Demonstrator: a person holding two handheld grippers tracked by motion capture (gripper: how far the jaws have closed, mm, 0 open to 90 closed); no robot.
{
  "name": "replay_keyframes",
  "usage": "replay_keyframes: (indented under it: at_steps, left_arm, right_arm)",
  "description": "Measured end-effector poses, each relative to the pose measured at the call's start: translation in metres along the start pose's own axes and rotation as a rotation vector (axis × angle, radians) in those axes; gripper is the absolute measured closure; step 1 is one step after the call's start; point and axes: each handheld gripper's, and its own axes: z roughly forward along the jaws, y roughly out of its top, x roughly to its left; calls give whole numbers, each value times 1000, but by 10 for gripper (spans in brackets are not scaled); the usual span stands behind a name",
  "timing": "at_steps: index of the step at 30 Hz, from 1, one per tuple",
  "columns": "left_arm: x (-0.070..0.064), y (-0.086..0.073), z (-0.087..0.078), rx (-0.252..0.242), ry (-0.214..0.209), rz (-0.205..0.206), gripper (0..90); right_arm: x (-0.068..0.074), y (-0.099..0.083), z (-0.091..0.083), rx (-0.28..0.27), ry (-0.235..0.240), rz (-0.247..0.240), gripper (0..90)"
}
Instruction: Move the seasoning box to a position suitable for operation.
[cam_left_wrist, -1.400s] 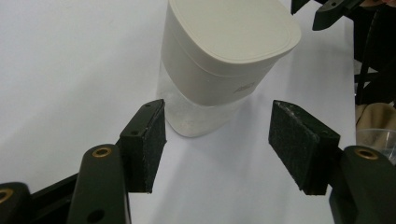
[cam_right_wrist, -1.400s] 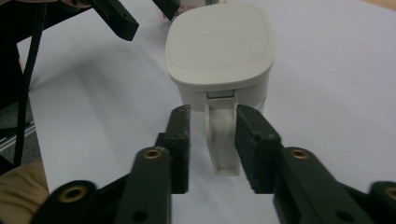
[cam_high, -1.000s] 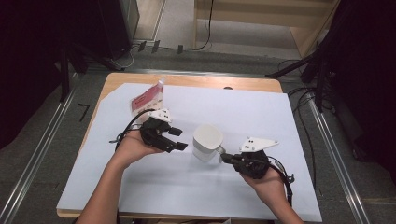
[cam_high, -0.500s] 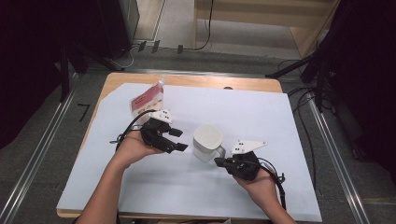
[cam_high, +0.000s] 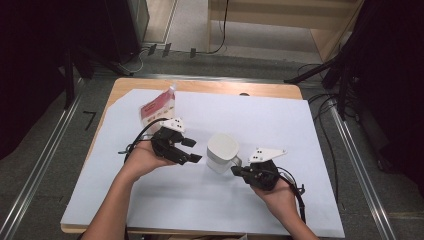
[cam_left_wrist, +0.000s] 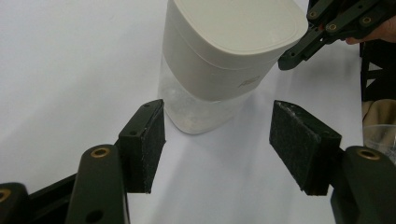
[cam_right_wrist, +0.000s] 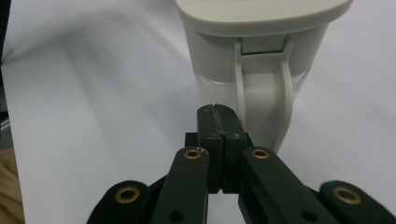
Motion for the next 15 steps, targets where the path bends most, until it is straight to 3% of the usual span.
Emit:
replay_keyframes:
  at_steps: [15]
  left_arm:
    - [-3,2,3,-18,3,-6,360]
  right_arm:
    - [-20,-1,-8,3,-1,42,900]
